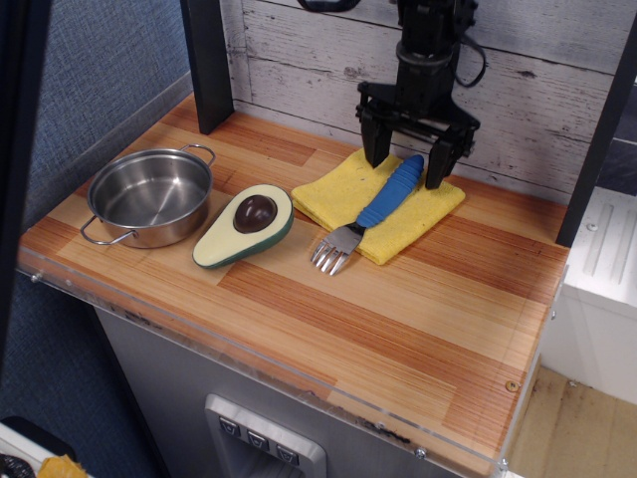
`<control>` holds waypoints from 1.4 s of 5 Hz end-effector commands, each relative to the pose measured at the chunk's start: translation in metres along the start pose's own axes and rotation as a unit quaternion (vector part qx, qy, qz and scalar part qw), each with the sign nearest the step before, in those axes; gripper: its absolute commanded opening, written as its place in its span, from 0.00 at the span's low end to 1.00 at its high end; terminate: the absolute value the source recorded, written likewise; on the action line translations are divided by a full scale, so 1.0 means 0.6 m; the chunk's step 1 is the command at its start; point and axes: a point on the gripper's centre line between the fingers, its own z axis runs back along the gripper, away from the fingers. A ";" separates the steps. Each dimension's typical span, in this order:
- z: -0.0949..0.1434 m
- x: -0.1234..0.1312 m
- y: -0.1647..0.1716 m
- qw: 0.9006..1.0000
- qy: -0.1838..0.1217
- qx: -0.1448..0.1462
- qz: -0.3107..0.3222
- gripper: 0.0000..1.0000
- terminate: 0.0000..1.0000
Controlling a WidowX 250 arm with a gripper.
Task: Put the fork on the lower right part of the table
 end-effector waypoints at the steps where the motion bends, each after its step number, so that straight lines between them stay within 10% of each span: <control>1: 0.015 0.008 0.003 1.000 -0.013 0.001 0.005 0.00 0.00; 4: 0.035 -0.004 0.001 1.000 -0.014 -0.006 0.009 0.00 0.00; 7: 0.152 -0.041 0.012 0.996 -0.029 -0.037 0.070 0.00 0.00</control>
